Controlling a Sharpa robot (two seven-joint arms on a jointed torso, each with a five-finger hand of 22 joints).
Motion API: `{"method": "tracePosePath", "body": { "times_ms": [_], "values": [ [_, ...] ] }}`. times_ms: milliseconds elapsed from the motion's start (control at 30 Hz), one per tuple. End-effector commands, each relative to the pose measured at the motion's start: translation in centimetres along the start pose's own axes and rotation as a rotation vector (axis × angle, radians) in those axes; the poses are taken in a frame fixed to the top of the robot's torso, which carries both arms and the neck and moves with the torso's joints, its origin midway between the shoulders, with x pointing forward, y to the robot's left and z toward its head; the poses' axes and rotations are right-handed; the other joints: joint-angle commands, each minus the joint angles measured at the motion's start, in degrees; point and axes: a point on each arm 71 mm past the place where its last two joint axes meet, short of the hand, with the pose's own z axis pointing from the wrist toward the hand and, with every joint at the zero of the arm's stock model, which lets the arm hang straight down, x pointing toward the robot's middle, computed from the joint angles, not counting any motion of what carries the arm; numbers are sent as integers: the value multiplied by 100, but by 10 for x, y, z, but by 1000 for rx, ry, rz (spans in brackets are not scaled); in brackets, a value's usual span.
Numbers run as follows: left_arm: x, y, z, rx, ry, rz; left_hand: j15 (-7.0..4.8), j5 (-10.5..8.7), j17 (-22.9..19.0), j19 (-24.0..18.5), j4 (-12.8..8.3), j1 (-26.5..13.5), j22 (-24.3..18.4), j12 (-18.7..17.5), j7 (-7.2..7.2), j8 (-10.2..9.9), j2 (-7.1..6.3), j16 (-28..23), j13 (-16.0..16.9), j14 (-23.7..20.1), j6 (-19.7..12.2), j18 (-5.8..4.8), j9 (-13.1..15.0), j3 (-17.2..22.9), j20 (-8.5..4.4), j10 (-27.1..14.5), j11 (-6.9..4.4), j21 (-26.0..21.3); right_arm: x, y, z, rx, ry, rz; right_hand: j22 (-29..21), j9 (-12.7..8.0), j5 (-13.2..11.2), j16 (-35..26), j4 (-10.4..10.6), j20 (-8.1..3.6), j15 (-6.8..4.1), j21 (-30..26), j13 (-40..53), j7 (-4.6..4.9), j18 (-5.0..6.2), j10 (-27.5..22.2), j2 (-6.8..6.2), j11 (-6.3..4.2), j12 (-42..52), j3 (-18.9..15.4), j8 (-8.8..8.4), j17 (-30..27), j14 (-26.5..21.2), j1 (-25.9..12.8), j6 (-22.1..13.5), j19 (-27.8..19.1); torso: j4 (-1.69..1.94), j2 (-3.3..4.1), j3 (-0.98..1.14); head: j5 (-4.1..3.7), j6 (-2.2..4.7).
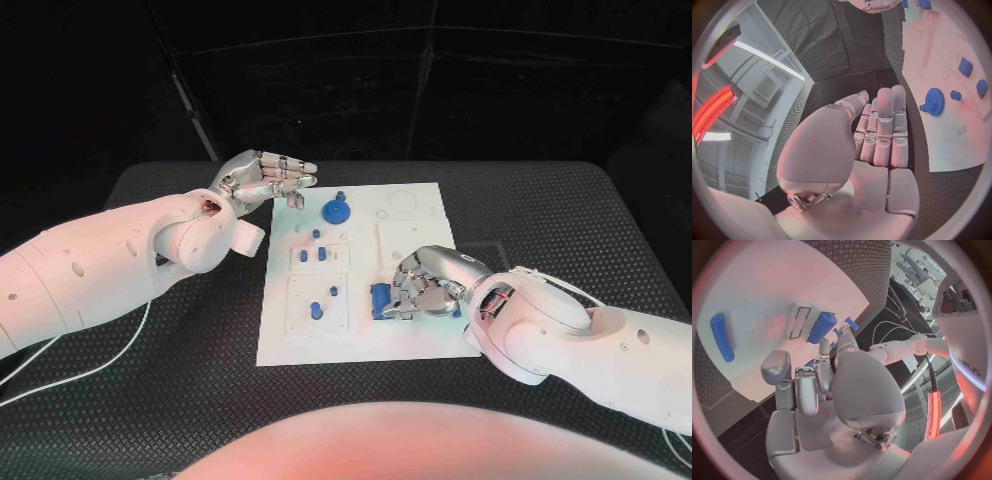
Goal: Assemble the parts on the task board
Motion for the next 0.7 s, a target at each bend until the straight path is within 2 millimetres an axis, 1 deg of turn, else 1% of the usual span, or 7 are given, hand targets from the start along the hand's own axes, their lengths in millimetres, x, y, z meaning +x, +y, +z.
{"method": "tracePosePath", "body": {
  "times_ms": [33, 167, 333, 433, 567, 700],
  "values": [
    [1, -1, 1, 7, 10, -7, -9, -17, -6, -24, -22, -8, -8, 31, 2, 4, 54, -19, 5, -30, -50, 76, -3, 3, 5, -42, 7, -18, 3, 2, 1, -14, 43, -19, -13, 12, -34, 5, -71, -22, -30, 13, 3, 1, -53, 21, -4, -5, -25, -8, 39, 851, 479, 136, 39, 14, 12, 8, -1, 5, 0],
    [1, -1, 1, 7, 10, -7, -9, -17, -6, -24, -22, -8, -8, 31, 2, 4, 54, -19, 5, -30, -50, 76, -3, 3, 5, -42, 7, -18, 3, 0, 4, 6, 18, -25, 12, 26, 27, 11, -111, -30, -39, 25, 46, -19, -58, 41, 30, -20, 14, -15, 77, 865, 481, 195, 90, 25, 6, 11, -2, 13, 0],
    [1, -1, 0, 7, 9, -7, -9, -17, -6, -24, -22, -8, -8, 31, 2, 4, 54, -19, 5, -30, -50, 76, -3, 3, 5, -42, 7, -18, 1, -2, 6, 29, -12, -36, 41, 36, 66, 19, -142, -41, -53, 40, 84, -42, -62, 63, 78, -39, 51, -11, 105, 882, 484, 246, 126, 40, 9, 12, -4, 10, 0],
    [1, -2, 0, 7, 9, -7, -9, -17, -6, -24, -22, -8, -8, 31, 2, 4, 54, -19, 5, -30, -50, 76, -3, 3, 5, -42, 7, -18, -1, -3, 8, 43, -44, -39, 65, 42, 101, 27, -150, -52, -66, 54, 106, -60, -66, 77, 147, -55, 71, 1, 125, 900, 487, 272, 153, 53, 5, 10, 0, 18, 0],
    [1, -2, 0, 7, 9, -7, -9, -17, -6, -24, -22, -8, -8, 31, 2, 4, 54, -19, 5, -30, -50, 76, -3, 3, 5, -42, 7, -18, -2, -4, 8, 47, -73, -34, 77, 47, 124, 32, -94, -64, -76, 61, 127, -70, -68, 92, 213, -64, 90, -31, 142, 911, 490, 193, 165, 60, 7, 10, 1, 18, 0],
    [1, -1, 0, 6, 9, -7, -9, -17, -6, -24, -22, -8, -8, 31, 2, 4, 54, -19, 5, -30, -50, 76, -3, 3, 5, -42, 7, -18, -3, -4, 8, 44, -85, -31, 80, 48, 127, 32, -71, -68, -80, 62, 130, -71, -69, 93, 222, -66, 91, -57, 146, 911, 490, 155, 160, 62, 1, 7, 3, 27, 0]
  ]
}}
